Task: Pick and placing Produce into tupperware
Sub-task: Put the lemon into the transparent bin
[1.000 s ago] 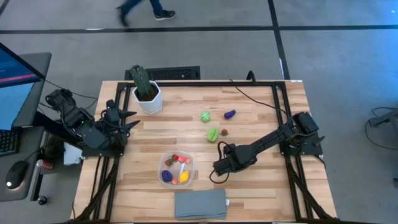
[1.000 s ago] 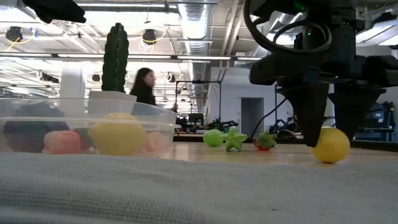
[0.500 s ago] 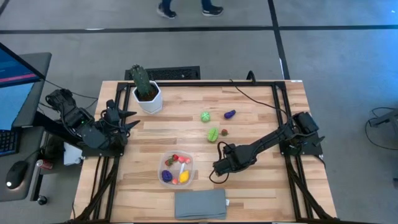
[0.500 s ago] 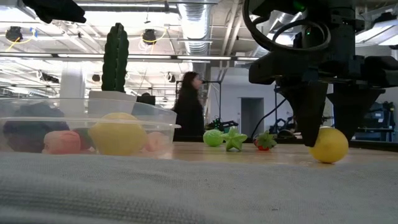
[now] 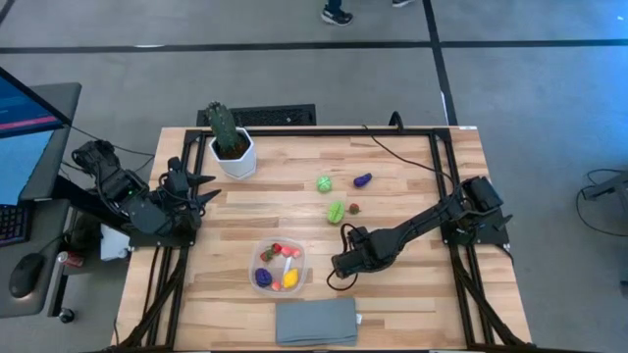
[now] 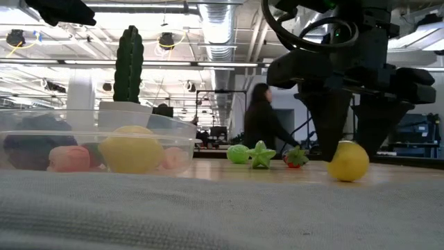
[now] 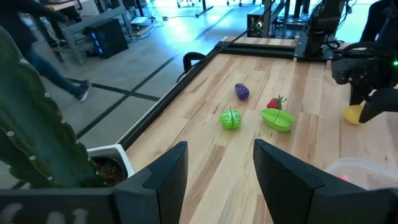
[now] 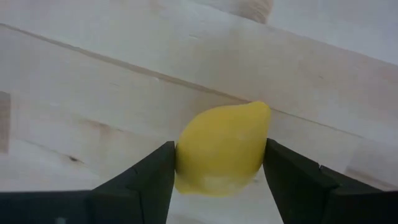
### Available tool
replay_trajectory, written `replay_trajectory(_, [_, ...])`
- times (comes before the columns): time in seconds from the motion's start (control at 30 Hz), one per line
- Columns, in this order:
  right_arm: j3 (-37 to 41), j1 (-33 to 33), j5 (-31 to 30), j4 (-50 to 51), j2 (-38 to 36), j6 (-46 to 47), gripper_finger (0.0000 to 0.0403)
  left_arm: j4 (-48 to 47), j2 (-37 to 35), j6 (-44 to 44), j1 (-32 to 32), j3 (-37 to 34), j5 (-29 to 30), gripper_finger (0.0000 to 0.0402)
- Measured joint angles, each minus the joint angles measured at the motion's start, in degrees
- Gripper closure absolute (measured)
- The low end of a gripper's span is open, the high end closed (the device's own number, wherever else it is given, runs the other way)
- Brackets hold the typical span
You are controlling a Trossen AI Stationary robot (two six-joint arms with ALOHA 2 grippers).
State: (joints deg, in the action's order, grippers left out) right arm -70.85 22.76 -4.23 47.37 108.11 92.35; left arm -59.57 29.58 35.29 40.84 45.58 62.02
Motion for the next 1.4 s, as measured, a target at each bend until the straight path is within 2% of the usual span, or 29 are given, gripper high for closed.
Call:
replay_trajectory(0.6, [0.0,0.1,-0.9,-1.4,-0.9,-1.4,0.0162,0.6,0.0,0.0,0.0,0.0,0.2,0.0228])
replay_trajectory(0.9, [0.0,0.1,-6.7,-2.9,-6.1,-3.9,0.0162,0.6,0.0,0.0,0.0,0.0,0.2,0.0228])
replay_trajectory(1.17, [0.0,-0.4,-11.9,-13.0,-10.1,-12.3,0.0162,1.0,0.0,0.1,0.0,0.0,0.2,0.0228])
replay_trajectory(1.4, [0.0,-1.8,-12.0,-26.4,-9.3,-21.6,0.0162,2.3,0.0,0.0,0.0,0.0,0.1,0.0228])
